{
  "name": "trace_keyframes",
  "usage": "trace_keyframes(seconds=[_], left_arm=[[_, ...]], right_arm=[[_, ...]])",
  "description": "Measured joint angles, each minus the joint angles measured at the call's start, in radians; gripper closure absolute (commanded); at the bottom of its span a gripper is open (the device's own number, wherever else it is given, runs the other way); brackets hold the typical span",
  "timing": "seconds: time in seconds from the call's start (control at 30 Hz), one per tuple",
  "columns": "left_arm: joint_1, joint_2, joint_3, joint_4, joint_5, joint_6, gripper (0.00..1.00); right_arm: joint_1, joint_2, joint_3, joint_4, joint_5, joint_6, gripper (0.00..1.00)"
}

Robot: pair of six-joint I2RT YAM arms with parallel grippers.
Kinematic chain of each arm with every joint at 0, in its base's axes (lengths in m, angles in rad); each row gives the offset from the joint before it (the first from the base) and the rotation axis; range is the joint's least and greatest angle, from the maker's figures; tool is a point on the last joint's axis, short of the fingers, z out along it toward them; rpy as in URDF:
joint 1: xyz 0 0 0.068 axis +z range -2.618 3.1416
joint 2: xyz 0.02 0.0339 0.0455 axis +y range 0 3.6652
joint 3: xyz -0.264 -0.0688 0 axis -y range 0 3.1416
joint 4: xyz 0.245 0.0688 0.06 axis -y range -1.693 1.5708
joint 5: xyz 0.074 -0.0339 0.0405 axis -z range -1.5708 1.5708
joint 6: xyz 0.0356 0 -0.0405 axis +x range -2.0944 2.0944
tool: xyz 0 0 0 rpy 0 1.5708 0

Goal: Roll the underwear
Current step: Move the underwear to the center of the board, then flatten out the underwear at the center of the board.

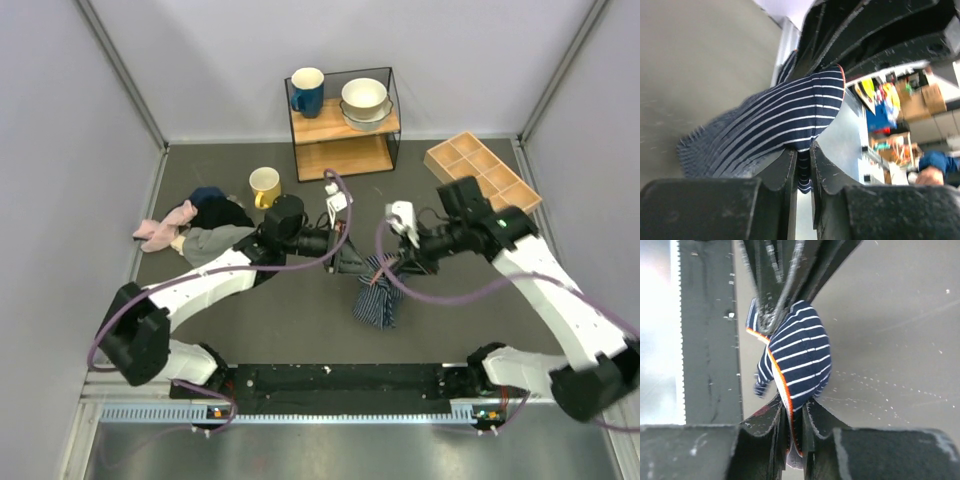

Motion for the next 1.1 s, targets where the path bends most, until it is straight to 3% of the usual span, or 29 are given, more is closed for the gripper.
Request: trace_keyframes(seconds=[0.07, 0.17, 0.23, 0.33, 0.47, 0.6, 0.73, 0.83, 0.93, 1.1], left_arm=[[0.064, 0.048, -0.015, 0.029, -0.014, -0.025, 0.69], [0.174, 0.166, -0.012, 0.042, -0.066, -0.038, 0.63], [0.246, 0.257, 0.005, 0.011, -0.115, -0.029, 0.56], [0.336, 0.323, 0.039, -0.122, -0.225, 0.036, 0.48], [0.397, 0.254, 0.088, -0.317, -0.373, 0.192, 0.43], [0.405, 0.055, 0.123, -0.469, -0.488, 0.361, 0.42], [0.404, -0.177, 0.098, -0.521, -0.535, 0.499, 0.34], [0.403, -0.333, -0.01, -0.516, -0.575, 0.564, 0.32], [0.402, -0.407, -0.103, -0.56, -0.615, 0.606, 0.29], [0.403, -0.404, -0.132, -0.595, -0.656, 0.649, 0.29]], right_arm=[[0.0, 0.118, 0.041, 0.039, 0.046, 0.043, 0.79], [-0.003, 0.357, 0.139, 0.132, 0.142, 0.126, 0.7], [-0.008, 0.556, 0.262, 0.194, 0.223, 0.188, 0.51], [-0.009, 0.763, 0.404, 0.275, 0.32, 0.262, 0.4], [-0.015, 0.829, 0.425, 0.307, 0.381, 0.309, 0.39], [-0.021, 0.755, 0.353, 0.356, 0.304, 0.307, 0.41], [-0.014, 0.644, 0.2, 0.392, 0.185, 0.304, 0.42], [-0.006, 0.655, 0.164, 0.401, 0.165, 0.311, 0.44], [-0.003, 0.704, 0.163, 0.417, 0.175, 0.325, 0.47], [-0.003, 0.809, 0.196, 0.439, 0.212, 0.388, 0.48]])
